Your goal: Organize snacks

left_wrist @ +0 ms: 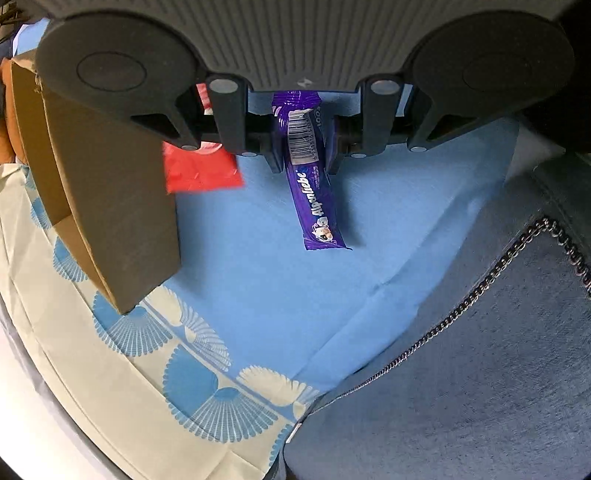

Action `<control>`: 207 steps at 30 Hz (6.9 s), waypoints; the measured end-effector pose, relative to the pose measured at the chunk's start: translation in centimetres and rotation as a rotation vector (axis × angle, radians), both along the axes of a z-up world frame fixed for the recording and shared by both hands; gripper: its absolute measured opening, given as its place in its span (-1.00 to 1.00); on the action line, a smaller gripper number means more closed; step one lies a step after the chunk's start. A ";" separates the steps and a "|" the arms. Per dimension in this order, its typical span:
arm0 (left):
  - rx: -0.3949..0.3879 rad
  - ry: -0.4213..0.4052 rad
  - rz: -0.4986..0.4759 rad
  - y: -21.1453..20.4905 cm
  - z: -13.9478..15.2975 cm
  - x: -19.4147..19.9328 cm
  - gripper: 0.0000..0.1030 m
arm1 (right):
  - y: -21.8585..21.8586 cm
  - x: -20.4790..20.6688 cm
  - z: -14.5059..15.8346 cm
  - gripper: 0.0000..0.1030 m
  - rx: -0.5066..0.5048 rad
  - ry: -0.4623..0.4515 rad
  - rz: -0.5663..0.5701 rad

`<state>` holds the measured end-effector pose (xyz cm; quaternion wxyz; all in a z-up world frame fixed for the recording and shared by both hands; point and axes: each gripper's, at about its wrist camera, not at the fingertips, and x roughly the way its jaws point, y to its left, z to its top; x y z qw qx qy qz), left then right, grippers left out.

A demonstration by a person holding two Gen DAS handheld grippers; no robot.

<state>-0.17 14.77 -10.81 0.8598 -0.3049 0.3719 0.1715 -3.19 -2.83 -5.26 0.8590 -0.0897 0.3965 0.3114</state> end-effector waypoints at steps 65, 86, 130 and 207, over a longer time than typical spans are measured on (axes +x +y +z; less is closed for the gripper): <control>0.109 0.067 -0.105 -2.6 -1.2 0.3 -0.42 | 0.1 1.7 -4.1 -0.33 -0.019 0.091 -0.017; 0.143 0.068 -0.124 -3.0 -1.3 0.5 -0.47 | -0.1 1.2 -4.0 -0.33 -0.002 0.060 -0.036; 0.202 -0.326 -0.421 -15.0 16.0 12.6 -0.49 | -15.1 6.8 6.0 -0.33 0.456 -0.345 -0.525; 0.314 -0.064 -0.462 -21.3 7.9 -2.4 0.99 | -23.2 0.5 5.0 0.99 0.144 -0.233 -0.519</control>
